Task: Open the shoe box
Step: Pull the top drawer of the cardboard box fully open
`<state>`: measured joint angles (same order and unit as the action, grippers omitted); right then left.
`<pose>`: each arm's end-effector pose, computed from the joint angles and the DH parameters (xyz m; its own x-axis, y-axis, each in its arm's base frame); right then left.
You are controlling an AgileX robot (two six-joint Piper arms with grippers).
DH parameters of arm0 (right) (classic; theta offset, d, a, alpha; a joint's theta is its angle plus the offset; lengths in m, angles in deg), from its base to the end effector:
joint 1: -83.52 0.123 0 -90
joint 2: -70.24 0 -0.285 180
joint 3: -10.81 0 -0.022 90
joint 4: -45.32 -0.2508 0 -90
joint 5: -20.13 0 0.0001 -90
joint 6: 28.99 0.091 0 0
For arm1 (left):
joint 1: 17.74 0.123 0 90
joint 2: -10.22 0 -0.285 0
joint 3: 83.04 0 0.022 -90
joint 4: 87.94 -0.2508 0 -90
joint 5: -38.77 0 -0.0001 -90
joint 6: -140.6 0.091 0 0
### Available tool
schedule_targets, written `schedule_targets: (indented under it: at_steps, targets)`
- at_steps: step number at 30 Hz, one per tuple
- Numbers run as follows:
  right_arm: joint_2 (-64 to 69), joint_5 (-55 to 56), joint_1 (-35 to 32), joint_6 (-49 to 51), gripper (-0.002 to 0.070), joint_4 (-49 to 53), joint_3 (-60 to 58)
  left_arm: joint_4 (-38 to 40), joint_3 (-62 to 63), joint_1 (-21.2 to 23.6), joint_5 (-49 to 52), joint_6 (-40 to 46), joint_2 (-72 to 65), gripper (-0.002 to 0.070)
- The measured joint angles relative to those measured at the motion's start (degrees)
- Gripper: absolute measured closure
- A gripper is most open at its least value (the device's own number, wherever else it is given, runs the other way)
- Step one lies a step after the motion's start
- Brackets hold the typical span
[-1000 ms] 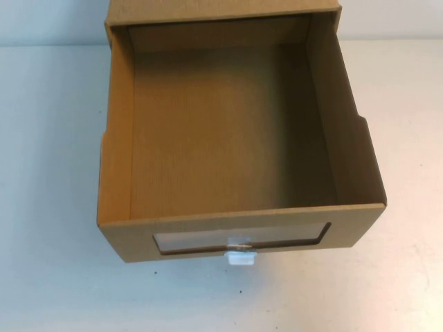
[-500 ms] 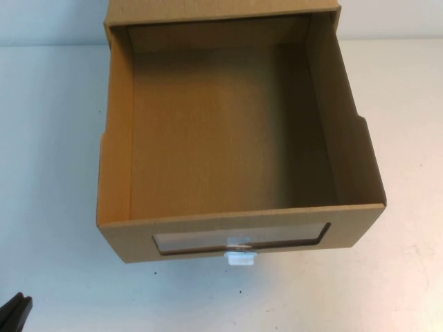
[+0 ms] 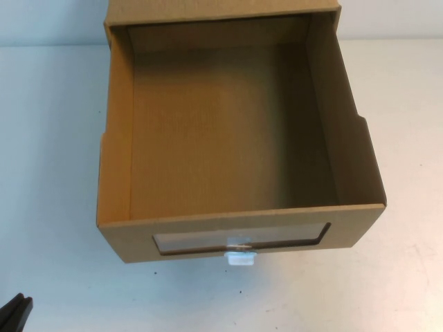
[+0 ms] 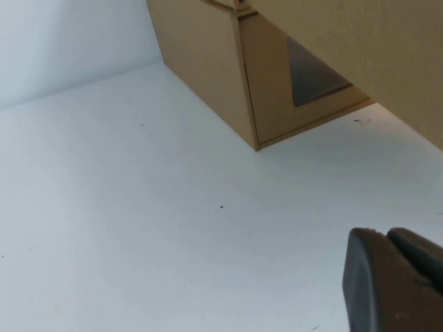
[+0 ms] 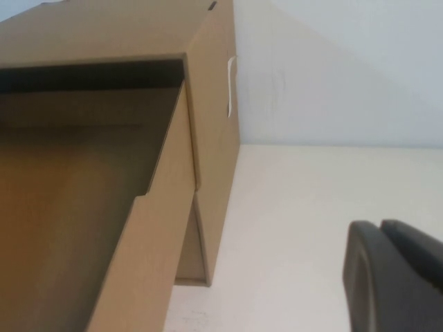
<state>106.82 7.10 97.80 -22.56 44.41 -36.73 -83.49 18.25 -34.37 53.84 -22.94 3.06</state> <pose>0.1052 0.0271 0.3290 -0.1515 0.0929 -0.9841 -0.2327 0.9642 0.1268 0.0523 -0.0175 0.1812 -0.1128 0.2535 -0.9607 0.3364 0.9195 0.2032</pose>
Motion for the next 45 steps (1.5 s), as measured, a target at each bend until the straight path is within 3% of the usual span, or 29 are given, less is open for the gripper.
schedule_targets:
  at_steps: [6, 13, 20, 26, 36, 45]
  targets:
    - [0.0, 0.0, 0.0, 0.0, 0.0689, 0.61, 0.0, 0.0, 0.0, 0.0, 0.09, -0.04, 0.0, 0.068]
    - [-0.01, -0.01, -1.08, 0.0, 0.069, 8.49, -2.31, 0.0, 0.0, 0.0, 0.09, -0.04, 0.0, 0.068]
    - [-9.35, 7.53, -11.91, 0.0, 0.0689, 8.14, -18.23, 0.0, 0.0, 0.0, 0.09, -0.04, 0.0, 0.068]
    - [-20.96, 13.03, -15.23, 0.0, 0.069, 7.26, -30.41, 0.0, 0.0, 0.0, 0.09, -0.04, 0.0, 0.068]
    - [-29.29, -5.76, -15.46, 0.0, 0.0689, 4.29, -30.97, 0.0, 0.0, 0.0, 0.09, -0.04, 0.05, 0.068]
    - [-29.29, -7.97, -15.46, 0.0, 0.0689, 3.48, -30.97, 0.0, 0.0, 0.0, 0.09, -0.04, 0.05, 0.068]
